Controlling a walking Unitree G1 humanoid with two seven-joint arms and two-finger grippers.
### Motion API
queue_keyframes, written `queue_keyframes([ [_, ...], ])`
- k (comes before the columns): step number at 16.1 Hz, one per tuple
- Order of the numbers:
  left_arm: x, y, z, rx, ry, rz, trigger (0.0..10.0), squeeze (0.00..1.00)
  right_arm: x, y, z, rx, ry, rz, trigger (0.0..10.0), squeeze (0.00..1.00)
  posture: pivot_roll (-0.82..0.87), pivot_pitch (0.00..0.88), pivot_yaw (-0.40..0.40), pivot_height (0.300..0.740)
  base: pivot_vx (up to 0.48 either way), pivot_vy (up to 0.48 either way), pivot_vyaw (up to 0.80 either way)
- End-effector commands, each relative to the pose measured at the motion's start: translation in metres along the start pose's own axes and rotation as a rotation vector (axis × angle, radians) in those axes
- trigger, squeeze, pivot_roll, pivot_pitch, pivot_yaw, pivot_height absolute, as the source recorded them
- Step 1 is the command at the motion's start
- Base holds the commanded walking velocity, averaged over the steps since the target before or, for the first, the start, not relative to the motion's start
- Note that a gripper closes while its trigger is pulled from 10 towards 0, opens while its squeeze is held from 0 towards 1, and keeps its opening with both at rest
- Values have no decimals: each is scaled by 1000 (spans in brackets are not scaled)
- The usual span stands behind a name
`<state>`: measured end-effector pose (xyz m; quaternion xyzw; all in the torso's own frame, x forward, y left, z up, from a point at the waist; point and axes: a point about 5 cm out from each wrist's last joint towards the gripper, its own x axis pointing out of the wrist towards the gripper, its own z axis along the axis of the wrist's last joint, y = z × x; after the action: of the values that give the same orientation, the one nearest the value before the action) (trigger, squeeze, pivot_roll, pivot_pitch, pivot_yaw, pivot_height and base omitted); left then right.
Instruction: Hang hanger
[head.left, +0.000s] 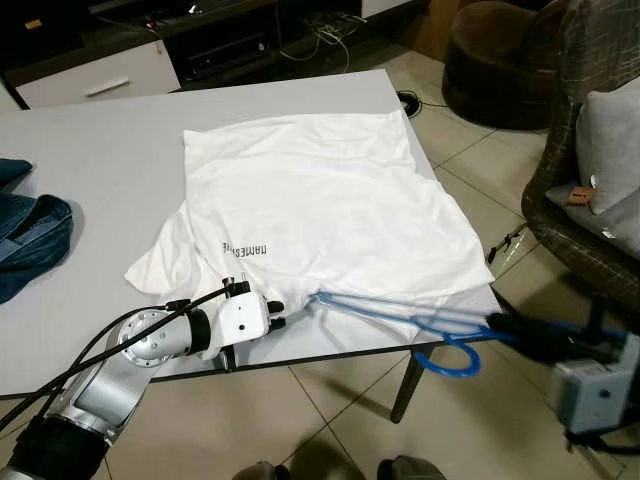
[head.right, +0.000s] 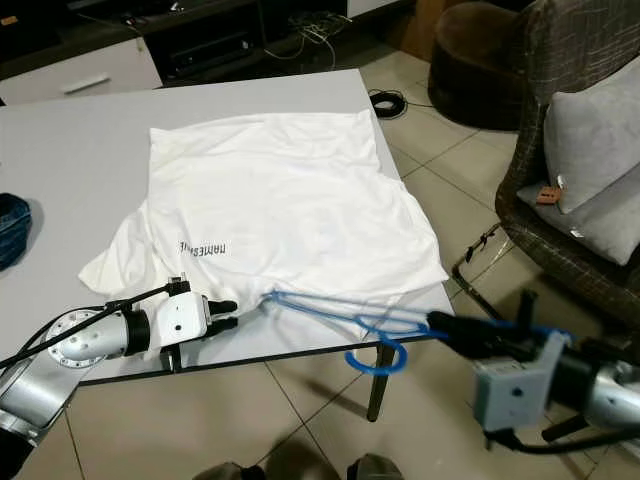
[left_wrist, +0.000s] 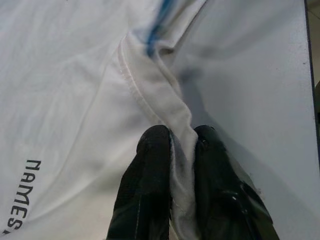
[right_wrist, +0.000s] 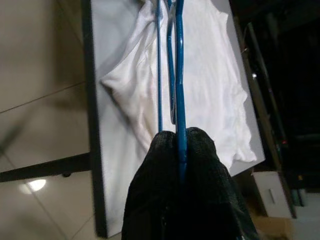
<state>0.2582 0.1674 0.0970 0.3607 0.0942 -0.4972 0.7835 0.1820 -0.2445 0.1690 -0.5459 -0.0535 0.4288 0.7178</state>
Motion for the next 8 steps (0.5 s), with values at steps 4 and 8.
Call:
queue_keyframes([
  [4,-3,3,-2,21,20,-3,10000,0,9,-1,4,-62,-8,-18,10000,0,-173,78,100,740,0,0,0],
  [8,-5,7,-1,61,33,8,10000,0,12,0,-3,-101,25,-3,10000,0,-170,72,96,740,0,0,0],
])
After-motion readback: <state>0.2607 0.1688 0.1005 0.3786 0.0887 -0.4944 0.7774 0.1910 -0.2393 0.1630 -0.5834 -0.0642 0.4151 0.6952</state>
